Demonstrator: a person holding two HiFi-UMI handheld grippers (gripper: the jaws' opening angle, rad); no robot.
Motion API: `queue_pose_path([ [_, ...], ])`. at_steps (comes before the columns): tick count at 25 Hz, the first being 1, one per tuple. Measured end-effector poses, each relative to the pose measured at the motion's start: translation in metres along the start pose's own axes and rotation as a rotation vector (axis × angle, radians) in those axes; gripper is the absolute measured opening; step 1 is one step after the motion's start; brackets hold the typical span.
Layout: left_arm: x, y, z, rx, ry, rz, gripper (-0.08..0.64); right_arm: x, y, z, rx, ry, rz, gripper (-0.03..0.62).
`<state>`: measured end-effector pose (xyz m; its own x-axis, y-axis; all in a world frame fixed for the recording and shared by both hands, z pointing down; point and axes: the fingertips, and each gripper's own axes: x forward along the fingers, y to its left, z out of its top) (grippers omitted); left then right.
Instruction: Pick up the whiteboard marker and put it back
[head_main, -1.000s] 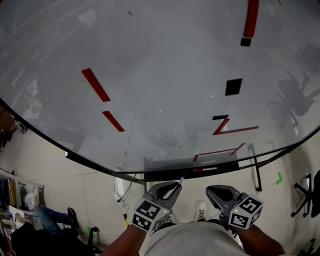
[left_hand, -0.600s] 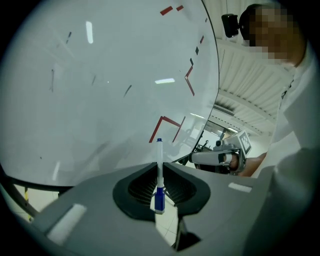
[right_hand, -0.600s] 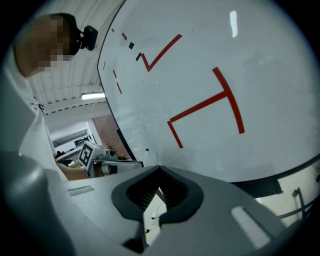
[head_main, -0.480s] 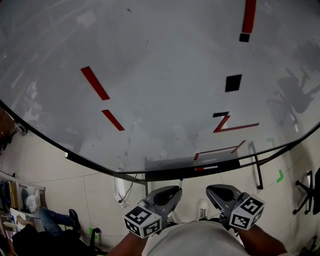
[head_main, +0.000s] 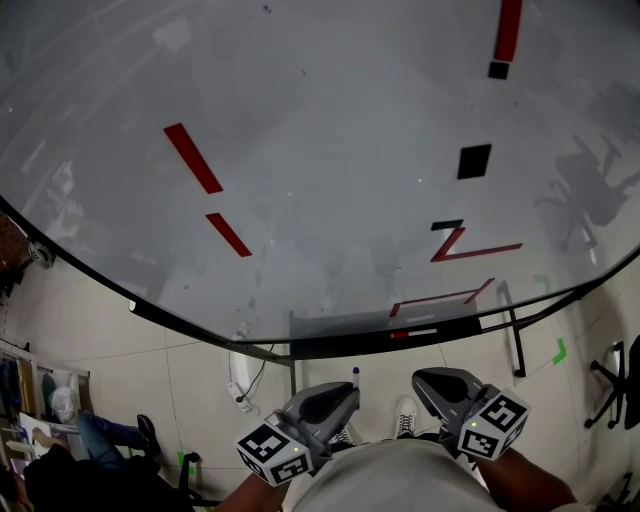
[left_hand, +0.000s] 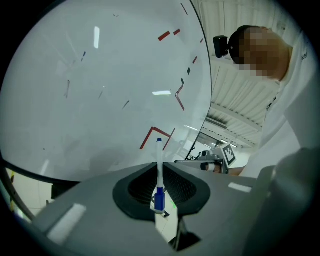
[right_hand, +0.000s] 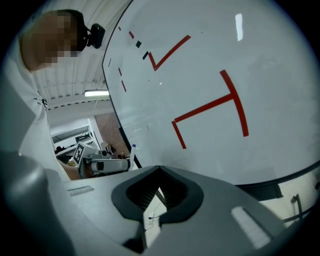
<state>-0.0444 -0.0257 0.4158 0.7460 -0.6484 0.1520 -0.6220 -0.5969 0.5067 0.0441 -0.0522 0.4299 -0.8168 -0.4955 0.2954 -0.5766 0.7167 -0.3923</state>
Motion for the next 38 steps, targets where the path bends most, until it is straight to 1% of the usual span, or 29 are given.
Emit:
queue_pose_path([
  [3,0.002,0.0,-0.003,0.0,0.008,0.002,0.055,0.002,-0.001,-0.001,-0.001,0.006,-0.005,0.002],
  [9,0.007,0.0,-0.014,0.029,0.043,0.003,0.055,0.002,0.003,0.001,-0.003,0.003,0.004,0.002],
  [16,0.009,-0.001,-0.009,0.042,0.039,-0.003,0.055,0.002,0.0,0.001,0.006,0.0,-0.002,0.002],
  [19,0.011,-0.003,-0.01,0.037,0.049,-0.005,0.054,0.001,0.001,0.0,0.006,0.002,-0.001,0.002],
  [22,0.012,-0.002,-0.012,0.026,0.036,-0.013,0.054,0.001,0.002,0.0,0.004,0.002,0.001,0.002],
  [26,0.014,-0.007,-0.004,0.021,0.027,-0.024,0.055,-0.001,0.002,0.0,0.002,-0.001,0.002,0.002],
  [34,0.015,-0.005,-0.008,0.021,0.036,-0.003,0.057,-0.004,0.003,-0.001,0.013,-0.01,-0.003,0.002],
  [38,0.016,-0.005,-0.012,0.021,0.034,-0.006,0.055,-0.005,0.002,-0.004,0.018,-0.009,-0.007,0.002],
])
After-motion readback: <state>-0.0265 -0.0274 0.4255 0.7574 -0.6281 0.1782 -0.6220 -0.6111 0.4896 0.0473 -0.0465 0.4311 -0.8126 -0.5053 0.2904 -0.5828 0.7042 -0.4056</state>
